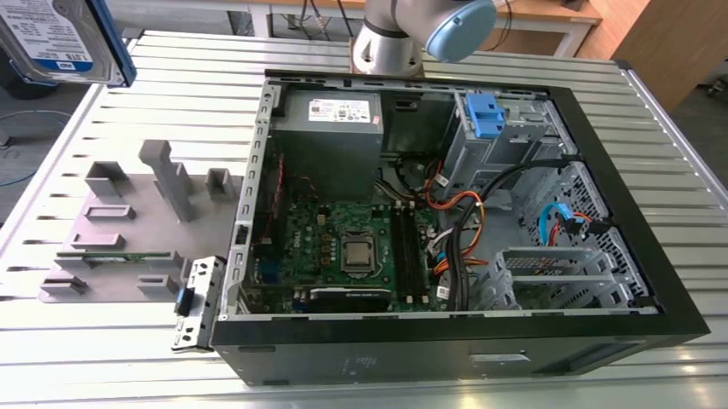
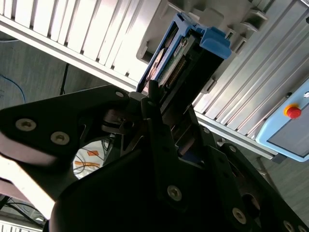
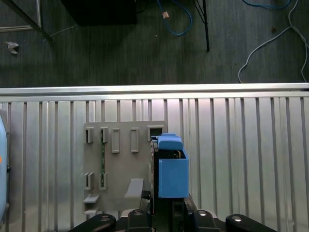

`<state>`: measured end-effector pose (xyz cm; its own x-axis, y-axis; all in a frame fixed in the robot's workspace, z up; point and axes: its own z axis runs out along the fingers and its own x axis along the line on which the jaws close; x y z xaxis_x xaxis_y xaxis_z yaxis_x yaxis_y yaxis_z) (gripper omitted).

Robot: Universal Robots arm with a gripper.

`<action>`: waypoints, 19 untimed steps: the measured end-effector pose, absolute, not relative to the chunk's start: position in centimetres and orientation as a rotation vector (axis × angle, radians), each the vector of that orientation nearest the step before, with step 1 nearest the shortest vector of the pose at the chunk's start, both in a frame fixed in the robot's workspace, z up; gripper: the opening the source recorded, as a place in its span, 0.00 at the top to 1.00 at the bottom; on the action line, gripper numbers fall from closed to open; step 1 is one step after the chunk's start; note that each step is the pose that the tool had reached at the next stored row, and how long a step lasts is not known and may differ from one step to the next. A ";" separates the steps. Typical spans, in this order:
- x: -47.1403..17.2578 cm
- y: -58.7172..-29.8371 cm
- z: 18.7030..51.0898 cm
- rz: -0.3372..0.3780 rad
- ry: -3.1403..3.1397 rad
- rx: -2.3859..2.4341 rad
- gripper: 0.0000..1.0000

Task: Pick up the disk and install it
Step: 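Pick up the disk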

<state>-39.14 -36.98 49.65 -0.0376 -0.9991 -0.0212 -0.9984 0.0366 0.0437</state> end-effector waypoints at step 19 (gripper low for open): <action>-36.9 -37.0 49.6 -0.072 -2.251 2.169 0.65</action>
